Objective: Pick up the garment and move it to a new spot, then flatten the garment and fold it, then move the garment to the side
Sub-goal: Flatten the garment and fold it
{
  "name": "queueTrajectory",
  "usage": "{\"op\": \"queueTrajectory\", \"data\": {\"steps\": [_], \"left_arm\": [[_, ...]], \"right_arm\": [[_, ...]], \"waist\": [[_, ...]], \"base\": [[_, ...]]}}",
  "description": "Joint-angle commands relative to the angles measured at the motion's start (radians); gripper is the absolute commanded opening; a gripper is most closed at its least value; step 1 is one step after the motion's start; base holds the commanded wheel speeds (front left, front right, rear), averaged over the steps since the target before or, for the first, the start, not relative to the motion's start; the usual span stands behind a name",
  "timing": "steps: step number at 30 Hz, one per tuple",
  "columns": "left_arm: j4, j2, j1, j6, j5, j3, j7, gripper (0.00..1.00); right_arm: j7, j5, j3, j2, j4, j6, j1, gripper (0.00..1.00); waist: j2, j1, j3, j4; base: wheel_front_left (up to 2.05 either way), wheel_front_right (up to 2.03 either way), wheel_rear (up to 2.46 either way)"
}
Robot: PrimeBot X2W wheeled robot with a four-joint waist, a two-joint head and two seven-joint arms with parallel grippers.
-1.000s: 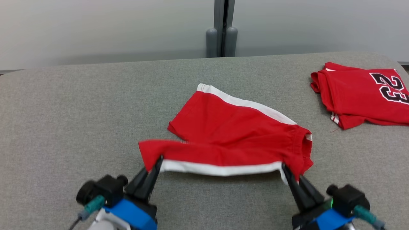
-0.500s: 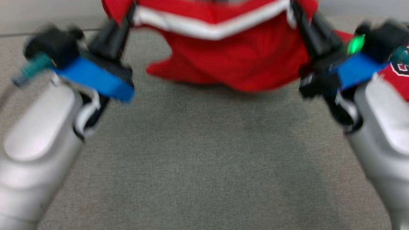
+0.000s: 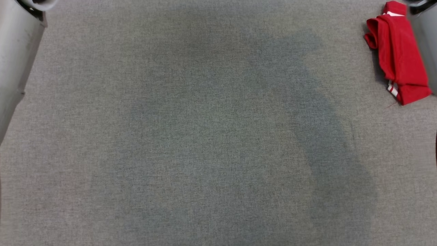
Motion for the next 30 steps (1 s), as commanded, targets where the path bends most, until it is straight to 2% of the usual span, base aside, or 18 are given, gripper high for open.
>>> {"op": "queueTrajectory", "data": {"steps": [1, 4, 6, 9, 13, 18, 19, 20, 25, 30], "left_arm": [[0.015, -0.003, 0.003, -0.001, -0.015, -0.025, -0.013, 0.00], [0.018, 0.004, 0.065, -0.001, -0.023, -0.064, -0.022, 0.00], [0.003, 0.009, 0.131, -0.001, -0.038, -0.056, -0.024, 0.00], [-0.043, 0.022, 0.271, -0.001, -0.022, -0.030, -0.024, 0.00], [-0.117, 0.027, 0.503, 0.003, 0.009, 0.068, -0.024, 0.00], [-0.207, -0.007, 0.798, 0.020, 0.074, 0.183, -0.025, 0.00], [-0.207, -0.007, 0.798, 0.020, 0.074, 0.183, -0.025, 0.00], [-0.240, -0.034, 0.914, 0.026, 0.095, 0.230, -0.025, 0.00], [-0.294, -0.071, 1.135, 0.017, 0.180, 0.245, -0.025, 0.00], [-0.314, -0.089, 1.264, 0.011, 0.209, 0.245, -0.025, 0.00]], "right_arm": [[-0.016, 0.025, 0.038, -0.008, 0.023, 0.000, 0.019, 0.00], [-0.031, 0.045, 0.096, -0.021, 0.042, 0.000, 0.084, 0.00], [-0.038, 0.050, 0.137, -0.019, 0.033, 0.000, 0.140, 0.00], [-0.043, 0.066, 0.165, -0.018, 0.007, 0.000, 0.242, 0.00], [-0.044, 0.059, 0.165, -0.041, -0.083, 0.000, 0.437, 0.00], [-0.044, 0.056, 0.142, -0.064, -0.188, 0.000, 0.701, 0.00], [-0.044, 0.056, 0.142, -0.064, -0.188, 0.000, 0.701, 0.00], [-0.044, 0.061, 0.124, -0.074, -0.225, 0.000, 0.809, 0.00], [-0.044, 0.045, 0.115, -0.090, -0.313, 0.000, 1.029, 0.00], [-0.044, 0.032, 0.096, -0.092, -0.370, 0.000, 1.181, 0.00]], "waist": [[-0.0002, -0.0002, 0.002, 0.002], [-0.0002, -0.0002, -0.001, 0.004], [-0.0002, -0.0002, -0.003, 0.001], [-0.0002, -0.0002, -0.010, -0.003], [-0.0002, -0.0002, -0.038, -0.009], [-0.0002, -0.0002, -0.089, -0.003], [-0.0002, -0.0002, -0.089, -0.003], [-0.0002, -0.0002, -0.116, 0.002], [-0.0002, -0.0002, -0.184, 0.012], [-0.0002, -0.0002, -0.236, 0.022]], "base": [[0.00, 0.00, 0.00], [0.00, 0.00, 0.00], [0.00, 0.00, 0.00], [0.00, 0.00, 0.00], [0.00, 0.00, 0.00], [0.00, 0.00, 0.00], [0.00, 0.00, 0.00], [0.00, 0.00, 0.00], [0.00, 0.00, 0.00], [0.00, 0.00, 0.00]]}}
